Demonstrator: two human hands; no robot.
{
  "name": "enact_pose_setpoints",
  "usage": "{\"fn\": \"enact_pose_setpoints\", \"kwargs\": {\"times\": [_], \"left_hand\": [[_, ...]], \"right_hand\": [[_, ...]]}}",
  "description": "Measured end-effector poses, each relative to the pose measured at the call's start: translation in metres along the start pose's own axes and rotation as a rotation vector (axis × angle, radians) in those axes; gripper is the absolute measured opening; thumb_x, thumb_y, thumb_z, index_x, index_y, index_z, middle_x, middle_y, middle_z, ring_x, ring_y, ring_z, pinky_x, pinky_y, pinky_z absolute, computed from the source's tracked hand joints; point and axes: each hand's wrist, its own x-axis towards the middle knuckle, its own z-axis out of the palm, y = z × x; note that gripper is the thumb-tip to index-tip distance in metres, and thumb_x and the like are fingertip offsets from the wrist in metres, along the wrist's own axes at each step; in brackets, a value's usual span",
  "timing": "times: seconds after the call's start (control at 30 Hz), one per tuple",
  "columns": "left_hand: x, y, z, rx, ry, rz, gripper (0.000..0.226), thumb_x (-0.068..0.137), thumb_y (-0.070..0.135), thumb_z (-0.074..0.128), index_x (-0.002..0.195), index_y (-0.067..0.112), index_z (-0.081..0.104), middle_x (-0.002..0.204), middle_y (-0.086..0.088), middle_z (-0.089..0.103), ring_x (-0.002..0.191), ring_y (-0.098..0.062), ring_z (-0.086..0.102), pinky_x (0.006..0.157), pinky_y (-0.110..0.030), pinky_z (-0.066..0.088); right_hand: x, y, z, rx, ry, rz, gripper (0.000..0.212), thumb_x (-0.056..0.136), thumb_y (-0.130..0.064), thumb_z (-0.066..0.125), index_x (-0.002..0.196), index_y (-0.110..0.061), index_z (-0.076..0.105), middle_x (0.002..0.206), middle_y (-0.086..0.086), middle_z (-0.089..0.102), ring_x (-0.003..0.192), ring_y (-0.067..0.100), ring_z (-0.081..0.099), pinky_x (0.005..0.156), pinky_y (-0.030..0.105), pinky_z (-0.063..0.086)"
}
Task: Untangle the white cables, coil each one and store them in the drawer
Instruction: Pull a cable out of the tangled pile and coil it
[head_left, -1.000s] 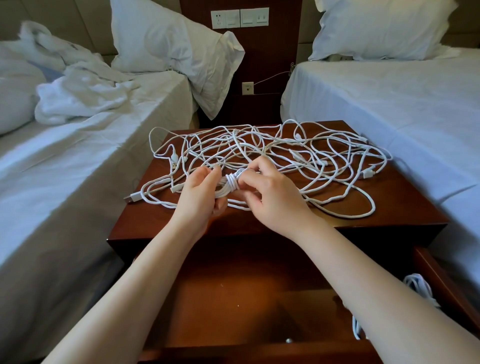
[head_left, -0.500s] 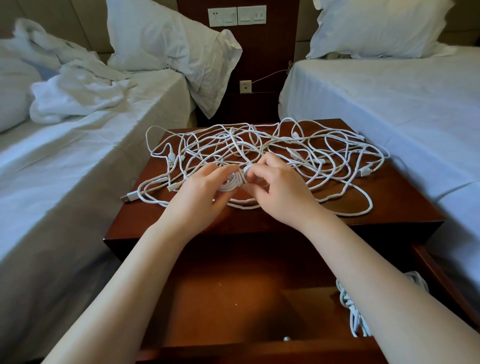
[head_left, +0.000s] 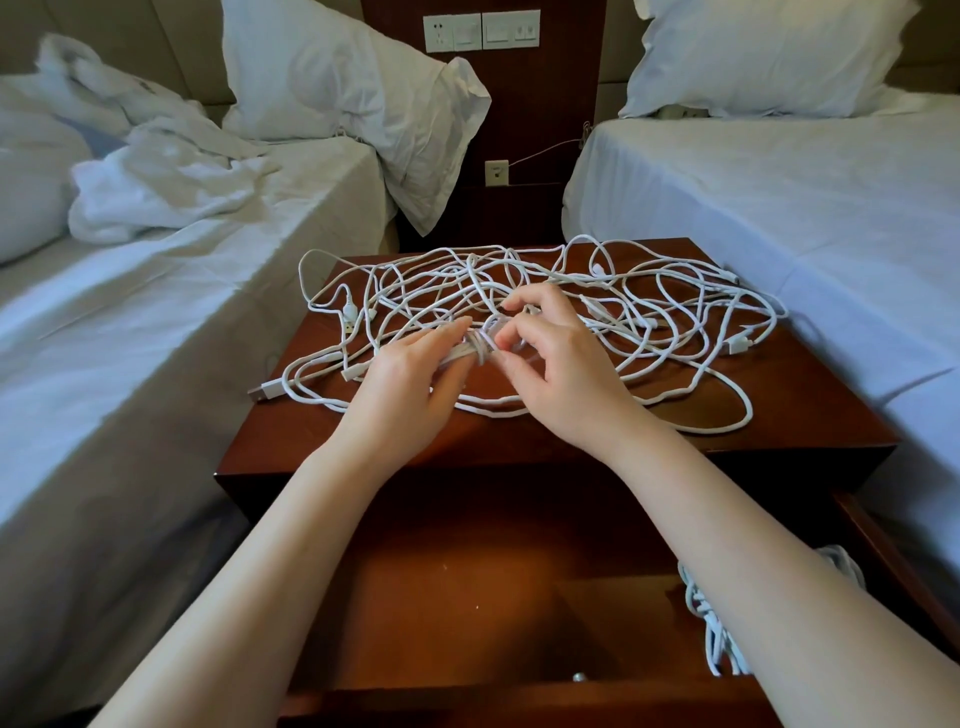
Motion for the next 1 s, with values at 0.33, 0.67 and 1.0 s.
{"fn": "enact_pose_setpoints", "kwargs": {"times": [0.33,0.67,1.0], "left_hand": [[-0.002,0.0,-0.001,0.103,-0.053,-0.016,0.027,0.088,0.004,0.064,0.115,0.004,0.067,0.093,-0.013,0.07,0.076,-0.018,0.063,0.069,-0.027,0.048],[-0.002,0.001,0.001,0.147,-0.156,-0.061,0.032,0.088,0.012,0.065,0.12,0.008,0.065,0.096,-0.009,0.071,0.07,-0.011,0.056,0.065,-0.019,0.043],[-0.003,0.004,0.003,0.135,-0.207,-0.081,0.034,0.089,0.015,0.064,0.122,0.007,0.063,0.093,-0.009,0.071,0.066,-0.012,0.059,0.069,-0.03,0.054]], "right_hand": [[0.001,-0.003,-0.005,-0.329,-0.015,-0.071,0.011,0.088,-0.019,0.067,0.082,-0.01,0.066,0.089,0.001,0.052,0.081,0.017,0.051,0.059,0.023,0.041],[0.003,0.003,-0.013,-0.083,-0.079,0.1,0.007,0.095,-0.017,0.058,0.095,-0.012,0.063,0.08,-0.012,0.055,0.07,0.005,0.052,0.063,0.02,0.042],[0.001,-0.002,-0.014,0.106,-0.126,0.176,0.007,0.098,-0.014,0.054,0.094,-0.013,0.059,0.073,-0.013,0.054,0.066,-0.01,0.052,0.062,0.007,0.04]]}}
